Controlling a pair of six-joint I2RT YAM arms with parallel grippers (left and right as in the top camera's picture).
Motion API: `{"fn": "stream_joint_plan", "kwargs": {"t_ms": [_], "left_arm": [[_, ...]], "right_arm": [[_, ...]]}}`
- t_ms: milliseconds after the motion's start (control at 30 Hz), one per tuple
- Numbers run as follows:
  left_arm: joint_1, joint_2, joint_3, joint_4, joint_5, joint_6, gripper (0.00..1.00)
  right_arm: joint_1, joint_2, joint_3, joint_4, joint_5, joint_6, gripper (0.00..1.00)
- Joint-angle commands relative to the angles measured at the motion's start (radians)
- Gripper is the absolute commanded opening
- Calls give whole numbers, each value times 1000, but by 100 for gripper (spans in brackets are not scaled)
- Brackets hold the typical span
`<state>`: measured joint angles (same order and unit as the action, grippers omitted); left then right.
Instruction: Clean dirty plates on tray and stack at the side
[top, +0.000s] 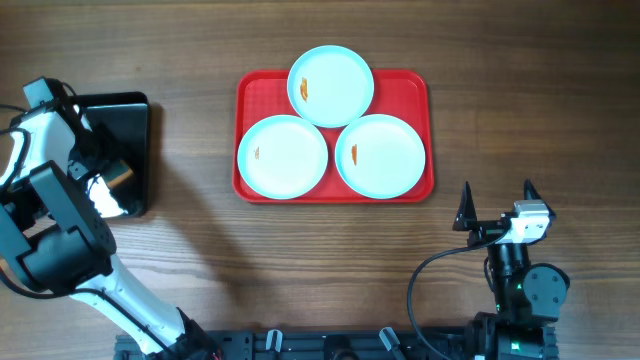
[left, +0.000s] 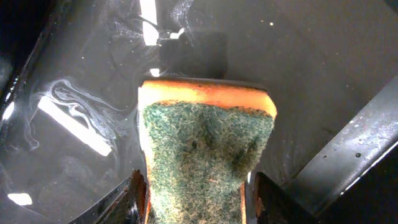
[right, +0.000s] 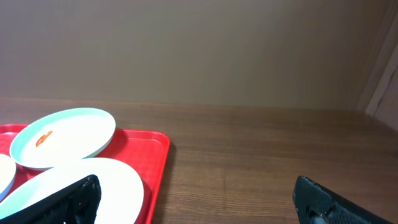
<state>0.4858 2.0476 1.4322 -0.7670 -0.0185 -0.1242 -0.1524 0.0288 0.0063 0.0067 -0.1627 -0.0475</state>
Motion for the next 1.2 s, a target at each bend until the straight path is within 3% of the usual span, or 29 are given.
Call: {"fn": "stream_joint_plan", "kwargs": {"t_ms": [0, 67, 100, 133, 433, 700, 800, 1000, 1167], "left_arm": [[5, -5, -11, 9, -20, 16, 38], [5, -5, -11, 15, -20, 16, 31], [5, -5, -11, 17, -20, 16, 21], [5, -5, -11, 20, -20, 16, 4], [1, -126, -11, 16, 15, 12, 4], [0, -411, -11, 129, 408, 12, 4], [2, -419, -11, 132, 389, 13, 4], [5, -323, -15, 116, 177, 17, 4], [37, -239, -15, 108, 237, 12, 4]], "right_arm": [[-2, -4, -1, 3, 10, -5, 100], [-2, -4, -1, 3, 10, -5, 100], [-2, -4, -1, 3, 10, -5, 100], [-2, -4, -1, 3, 10, -5, 100], [-2, -4, -1, 3, 10, -5, 100], [-2, -4, -1, 3, 10, -5, 100], [-2, -4, -1, 3, 10, -4, 100], [-2, -4, -1, 3, 10, -5, 100], [-2, -4, -1, 3, 10, -5, 100]]}}
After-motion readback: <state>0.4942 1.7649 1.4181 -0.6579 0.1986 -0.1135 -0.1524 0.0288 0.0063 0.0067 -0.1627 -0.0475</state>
